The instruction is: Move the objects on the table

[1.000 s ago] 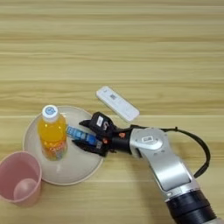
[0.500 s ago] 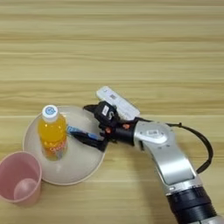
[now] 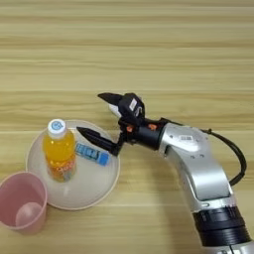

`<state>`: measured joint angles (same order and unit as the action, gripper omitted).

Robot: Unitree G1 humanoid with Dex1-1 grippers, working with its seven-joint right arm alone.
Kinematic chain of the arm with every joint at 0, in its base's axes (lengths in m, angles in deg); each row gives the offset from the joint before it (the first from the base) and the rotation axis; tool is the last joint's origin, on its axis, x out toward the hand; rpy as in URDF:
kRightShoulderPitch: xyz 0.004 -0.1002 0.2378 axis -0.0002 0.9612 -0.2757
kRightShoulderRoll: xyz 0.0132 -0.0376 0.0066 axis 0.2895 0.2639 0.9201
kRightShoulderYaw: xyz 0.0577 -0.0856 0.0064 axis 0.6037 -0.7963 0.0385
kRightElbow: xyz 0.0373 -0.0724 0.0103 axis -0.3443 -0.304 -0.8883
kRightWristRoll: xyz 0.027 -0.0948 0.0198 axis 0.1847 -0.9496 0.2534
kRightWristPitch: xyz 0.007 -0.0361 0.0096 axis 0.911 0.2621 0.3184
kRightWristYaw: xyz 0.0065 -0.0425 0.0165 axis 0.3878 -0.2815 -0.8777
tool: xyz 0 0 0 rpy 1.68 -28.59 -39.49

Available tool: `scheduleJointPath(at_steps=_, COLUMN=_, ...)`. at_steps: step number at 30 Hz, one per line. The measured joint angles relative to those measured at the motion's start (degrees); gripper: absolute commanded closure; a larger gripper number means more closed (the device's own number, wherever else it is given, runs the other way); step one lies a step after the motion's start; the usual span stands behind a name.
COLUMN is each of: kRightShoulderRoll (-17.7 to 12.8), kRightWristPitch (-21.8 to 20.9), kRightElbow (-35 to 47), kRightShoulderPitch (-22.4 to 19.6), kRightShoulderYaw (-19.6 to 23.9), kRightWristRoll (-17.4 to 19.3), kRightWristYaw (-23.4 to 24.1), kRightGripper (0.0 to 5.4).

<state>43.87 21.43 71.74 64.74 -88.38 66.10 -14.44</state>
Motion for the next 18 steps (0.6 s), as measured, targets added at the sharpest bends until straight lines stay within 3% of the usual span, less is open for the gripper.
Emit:
scheduleJointPath(at_steps=12, kRightShoulderRoll=0.6, kRightWristPitch=6.6, kRightElbow=11.0, kRightShoulderPitch=0.4, kRightShoulderYaw=3.7, kRightWristRoll=16.0, kRightWristYaw=-1.7, kRightGripper=0.03)
scheduleJointPath(at_steps=18, kRightShoulderRoll=-2.1, kRightWristPitch=7.8, kRightElbow=15.9, kRightShoulderPitch=3.8, kRightShoulderYaw=2.2, kRightWristRoll=18.6, kRightWristYaw=-6.5, kRightGripper=0.03)
